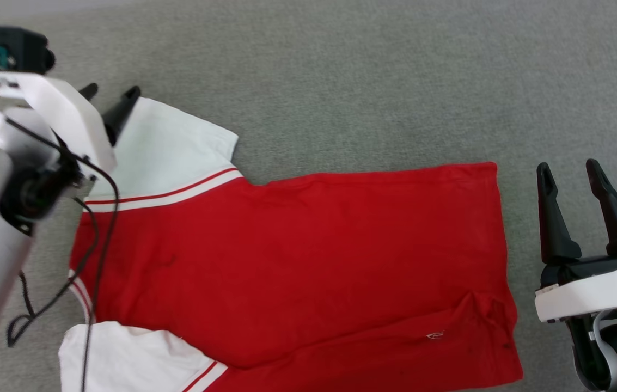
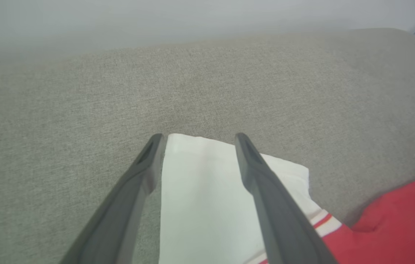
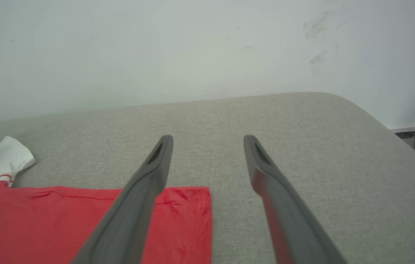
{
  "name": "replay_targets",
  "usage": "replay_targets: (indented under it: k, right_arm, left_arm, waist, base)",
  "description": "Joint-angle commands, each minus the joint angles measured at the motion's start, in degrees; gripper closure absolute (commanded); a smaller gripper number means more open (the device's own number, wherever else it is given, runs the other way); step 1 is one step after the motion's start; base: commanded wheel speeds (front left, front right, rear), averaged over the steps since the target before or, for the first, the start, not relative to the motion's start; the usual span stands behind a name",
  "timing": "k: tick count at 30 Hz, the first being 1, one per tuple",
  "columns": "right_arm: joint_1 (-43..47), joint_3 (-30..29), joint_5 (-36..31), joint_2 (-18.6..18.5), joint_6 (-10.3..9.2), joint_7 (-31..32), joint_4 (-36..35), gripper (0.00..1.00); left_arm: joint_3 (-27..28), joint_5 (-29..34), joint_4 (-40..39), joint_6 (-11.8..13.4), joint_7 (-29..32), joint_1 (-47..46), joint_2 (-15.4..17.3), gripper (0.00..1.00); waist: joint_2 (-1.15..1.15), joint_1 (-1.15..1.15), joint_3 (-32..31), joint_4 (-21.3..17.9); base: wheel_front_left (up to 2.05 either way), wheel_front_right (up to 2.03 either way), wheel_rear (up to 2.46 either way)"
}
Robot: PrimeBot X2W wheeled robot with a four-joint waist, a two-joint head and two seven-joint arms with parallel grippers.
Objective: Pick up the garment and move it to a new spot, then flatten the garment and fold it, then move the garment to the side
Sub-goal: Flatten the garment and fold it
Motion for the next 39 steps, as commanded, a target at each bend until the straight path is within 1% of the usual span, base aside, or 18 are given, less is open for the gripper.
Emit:
replay_targets:
  k: [1,5,8,12,16,17,18,19,23,27,32,34,37,39]
  right_arm:
    - [-1.17,0.29,0.90,0.20,-0.02,-0.95,0.66,0.00]
    - [-1.59,0.65,2.23,0.19,-0.02,-2.04,1.84,0.00]
    - [-1.62,0.79,2.49,0.20,-0.02,-2.50,2.48,0.00]
    - [-1.75,0.68,3.26,0.20,-0.02,-3.21,3.32,0.00]
    - [-2.05,0.66,3.80,0.19,-0.02,-3.13,3.97,0.00]
    - [-2.22,0.57,3.89,0.19,-0.02,-3.05,4.05,0.00]
    - [-2.32,0.57,3.97,0.19,-0.02,-2.77,4.14,0.00]
    - [-2.38,0.65,4.24,0.20,-0.02,-2.58,4.27,0.00]
    - [-2.53,1.17,3.72,0.19,-0.02,-1.48,4.31,0.00]
    - [-2.38,1.31,4.66,0.20,-0.02,0.15,4.86,0.00]
    - [-4.52,0.66,5.17,0.21,-0.02,3.31,7.72,0.00]
    - [-5.93,0.34,6.30,-0.09,-0.02,5.70,9.84,0.00]
    - [-9.06,-0.24,7.41,-2.26,-0.02,10.35,13.35,0.00]
    - [-11.10,0.14,8.14,-3.87,-0.02,14.64,15.72,0.00]
  left_arm:
    - [-0.34,-1.51,1.98,-1.26,4.87,-2.81,1.20,0.00]
    - [-1.08,-4.04,5.60,-2.59,13.55,-5.67,2.62,0.00]
    - [-1.40,-5.02,7.20,-2.73,16.65,-6.58,3.01,0.00]
    - [-2.71,-6.60,10.08,-2.55,22.26,-7.02,2.05,0.00]
    - [-6.22,-7.69,12.94,-1.98,30.55,-4.85,0.54,0.00]
    - [-6.90,-7.91,13.24,-1.84,32.03,-4.45,0.00,0.45]
    - [-7.25,-8.14,13.46,-1.83,32.73,-4.29,-0.44,0.63]
    - [-7.39,-8.14,13.56,-1.75,32.60,-4.26,-0.89,1.00]
    - [-6.62,-8.66,14.28,-1.51,30.67,-3.92,-2.31,1.00]
    - [-5.37,-8.20,14.54,-1.68,28.06,-4.99,-1.62,1.00]
    - [-3.66,-6.97,13.88,-1.54,23.15,-7.13,-0.35,1.00]
    - [-2.93,-6.77,13.17,-1.66,21.54,-7.58,-0.12,1.00]
    - [-2.09,-6.58,11.39,-1.83,19.02,-8.38,-0.43,1.00]
    - [-2.00,-6.35,10.16,-1.92,17.99,-8.45,-0.68,1.00]
  waist:
    - [0.00,-0.02,1.95,-1.97]
    - [0.00,-0.02,3.55,-3.48]
    - [0.00,-0.02,4.31,-4.04]
    - [0.00,-0.02,5.54,-4.43]
    - [0.00,-0.02,6.03,-4.60]
    - [0.00,-0.02,6.10,-4.60]
    - [0.00,-0.02,6.23,-4.62]
    - [0.00,-0.02,6.36,-4.61]
    - [0.00,-0.02,6.35,-4.61]
    - [0.00,-0.02,5.65,-4.16]
    - [0.00,-0.02,4.33,-2.73]
    - [0.00,-0.02,3.83,-1.86]
    - [0.00,-0.02,3.38,-0.08]
    - [0.00,-0.02,3.08,1.24]
  base:
    - [0.00,0.00,0.00]
    - [0.00,0.00,0.00]
    - [0.00,0.00,0.00]
    - [0.00,0.00,0.00]
    - [0.00,0.00,0.00]
    - [0.00,0.00,0.00]
    - [0.00,0.00,0.00]
    - [0.00,0.00,0.00]
    - [0.00,0.00,0.00]
    - [0.00,0.00,0.00]
    - [0.00,0.00,0.00]
    - [0.00,0.00,0.00]
    - [0.00,0.00,0.00]
    - [0.00,0.00,0.00]
